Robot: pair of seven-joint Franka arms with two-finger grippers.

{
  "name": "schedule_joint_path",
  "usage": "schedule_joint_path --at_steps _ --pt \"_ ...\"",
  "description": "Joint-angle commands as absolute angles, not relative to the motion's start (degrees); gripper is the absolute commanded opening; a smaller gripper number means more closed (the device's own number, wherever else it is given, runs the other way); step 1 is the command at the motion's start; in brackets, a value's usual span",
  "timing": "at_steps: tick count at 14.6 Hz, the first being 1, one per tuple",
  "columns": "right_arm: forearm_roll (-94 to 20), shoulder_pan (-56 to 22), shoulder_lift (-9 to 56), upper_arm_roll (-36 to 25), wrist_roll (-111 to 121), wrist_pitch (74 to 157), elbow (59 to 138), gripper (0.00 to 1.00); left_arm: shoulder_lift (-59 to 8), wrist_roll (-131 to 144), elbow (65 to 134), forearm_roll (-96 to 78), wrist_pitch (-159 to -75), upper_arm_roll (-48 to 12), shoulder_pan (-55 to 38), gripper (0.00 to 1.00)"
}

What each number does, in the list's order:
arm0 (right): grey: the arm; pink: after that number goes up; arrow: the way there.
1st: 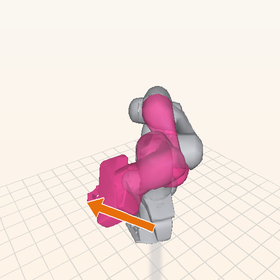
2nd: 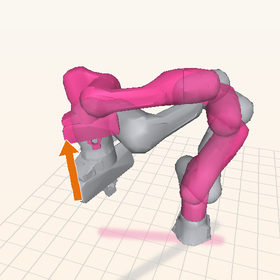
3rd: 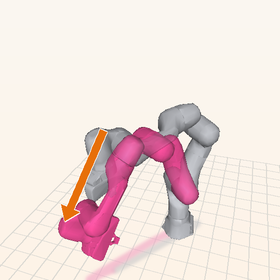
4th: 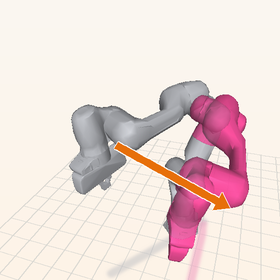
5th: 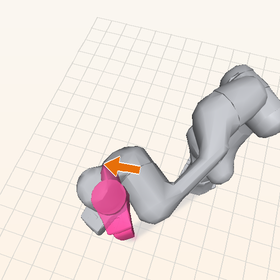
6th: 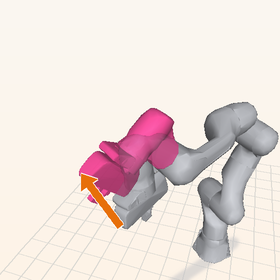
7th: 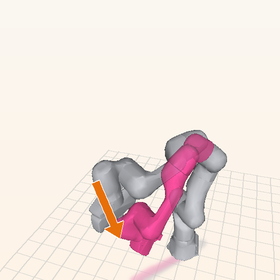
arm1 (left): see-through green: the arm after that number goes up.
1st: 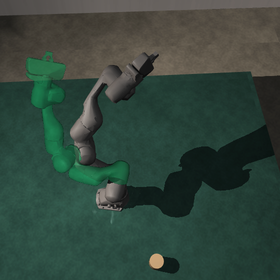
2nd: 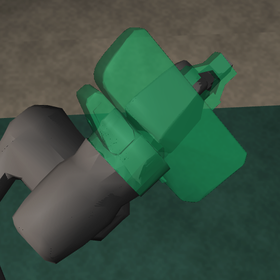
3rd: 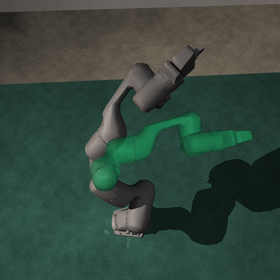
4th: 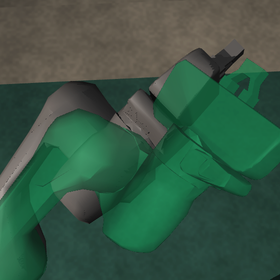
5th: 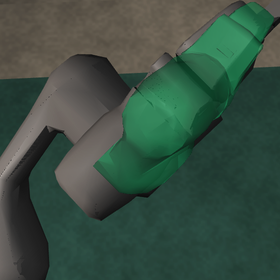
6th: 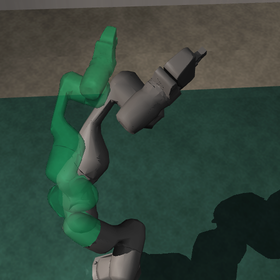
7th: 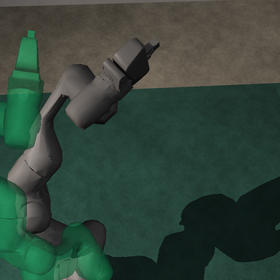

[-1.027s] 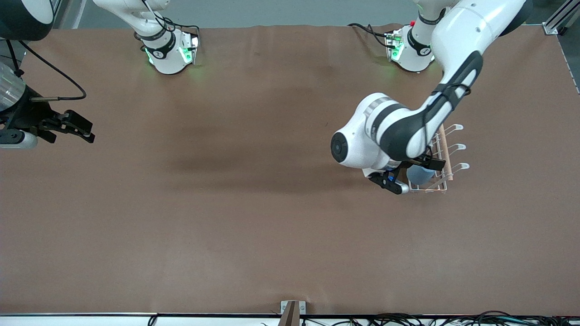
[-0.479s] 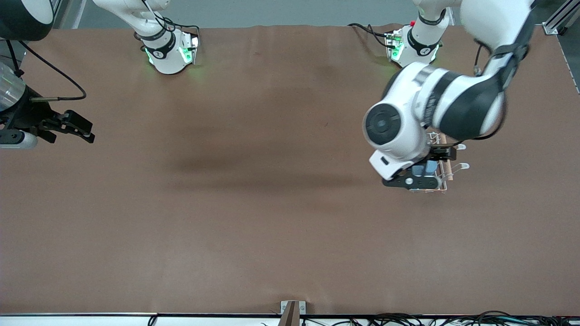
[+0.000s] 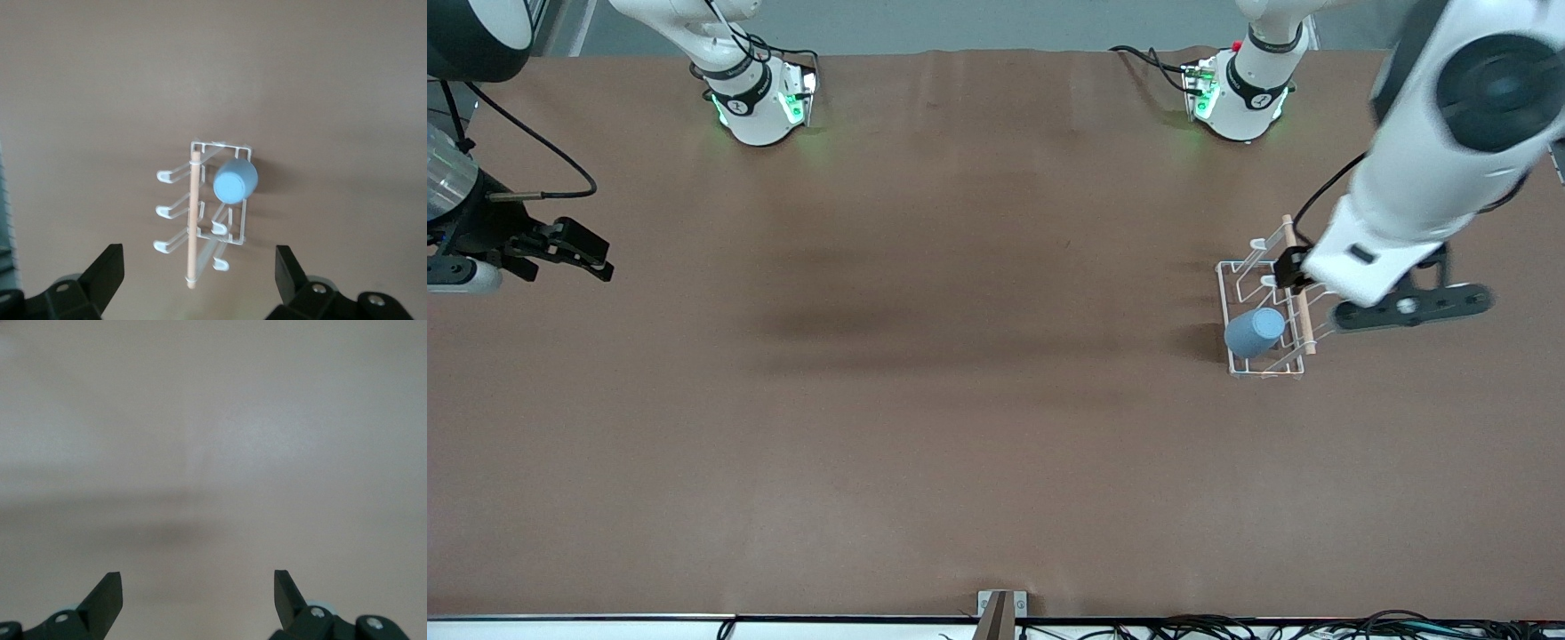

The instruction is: Hang cup on cup holder

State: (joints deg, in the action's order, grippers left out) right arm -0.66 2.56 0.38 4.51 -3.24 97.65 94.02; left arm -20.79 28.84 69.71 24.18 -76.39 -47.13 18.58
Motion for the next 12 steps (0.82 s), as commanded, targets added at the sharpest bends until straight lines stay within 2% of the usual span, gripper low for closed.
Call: schedule_joint_path --at_steps 1,8,12 --pt "-0.5 2.9 0.4 4.7 -3.9 97.3 93.9 1.00 -17.5 28.4 69.5 17.3 -77.1 -47.6 24.2 1.00" --pt "-0.5 2.9 0.4 4.7 -3.8 97.2 94.0 1.00 -12.7 23.5 69.9 12.0 -76.8 -47.4 27.2 1.00" --pt "-0.5 3.0 0.4 4.7 -3.7 97.3 94.0 1.00 -12.5 19.0 70.1 12.0 -76.6 -47.4 28.3 1.00"
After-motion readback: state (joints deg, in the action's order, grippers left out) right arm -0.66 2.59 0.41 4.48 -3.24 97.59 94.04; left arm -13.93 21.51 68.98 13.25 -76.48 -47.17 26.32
